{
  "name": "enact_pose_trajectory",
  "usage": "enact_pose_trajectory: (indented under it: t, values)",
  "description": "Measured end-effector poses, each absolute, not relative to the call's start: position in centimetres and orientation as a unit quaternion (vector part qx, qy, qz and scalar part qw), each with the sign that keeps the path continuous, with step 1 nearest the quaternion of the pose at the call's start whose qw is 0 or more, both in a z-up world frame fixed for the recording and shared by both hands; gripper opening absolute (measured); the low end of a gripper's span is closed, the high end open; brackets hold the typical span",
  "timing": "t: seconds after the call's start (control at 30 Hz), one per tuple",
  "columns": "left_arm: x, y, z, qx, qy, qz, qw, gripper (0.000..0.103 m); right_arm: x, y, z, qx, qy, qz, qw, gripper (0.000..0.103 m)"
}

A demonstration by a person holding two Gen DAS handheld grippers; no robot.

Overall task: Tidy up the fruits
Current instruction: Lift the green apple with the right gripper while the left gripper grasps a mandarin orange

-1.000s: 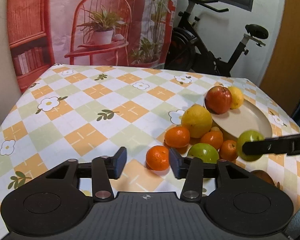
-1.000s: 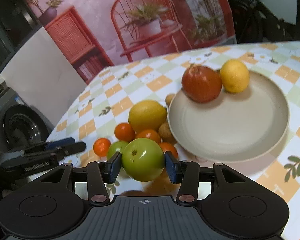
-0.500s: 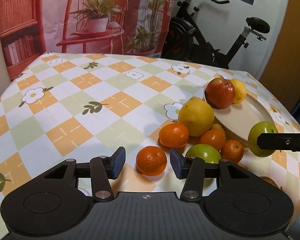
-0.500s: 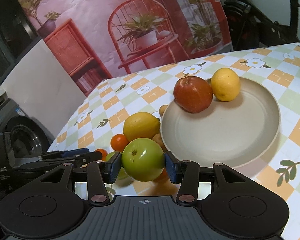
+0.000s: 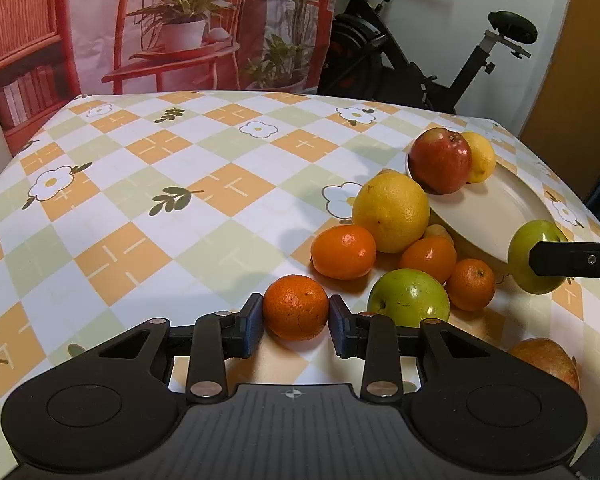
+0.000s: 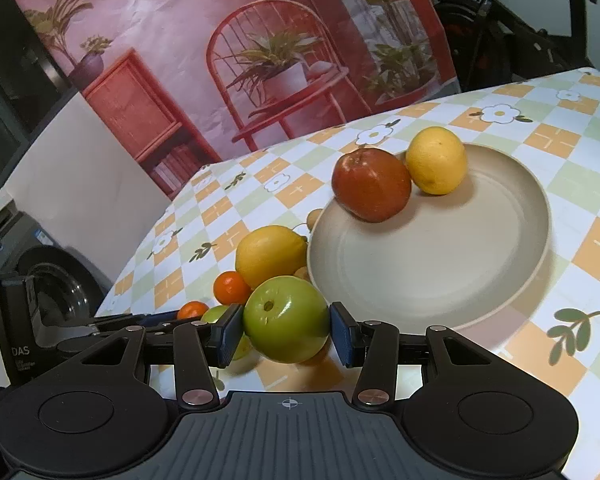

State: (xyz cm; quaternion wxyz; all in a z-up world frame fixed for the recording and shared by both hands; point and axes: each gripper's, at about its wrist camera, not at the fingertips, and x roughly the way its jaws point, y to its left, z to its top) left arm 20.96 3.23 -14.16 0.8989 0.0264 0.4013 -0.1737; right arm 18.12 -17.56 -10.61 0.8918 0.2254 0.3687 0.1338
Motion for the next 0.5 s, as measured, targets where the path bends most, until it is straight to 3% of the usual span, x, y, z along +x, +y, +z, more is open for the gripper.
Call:
enact_pose_trajectory:
  t: [0.5]
  values:
    - [20.6,3.4,-11.8,0.014,0.385,-0.147,0.911,0.036,17.4,-20.2,-11.3,0.256,0.351,0.117,0.893,0.043]
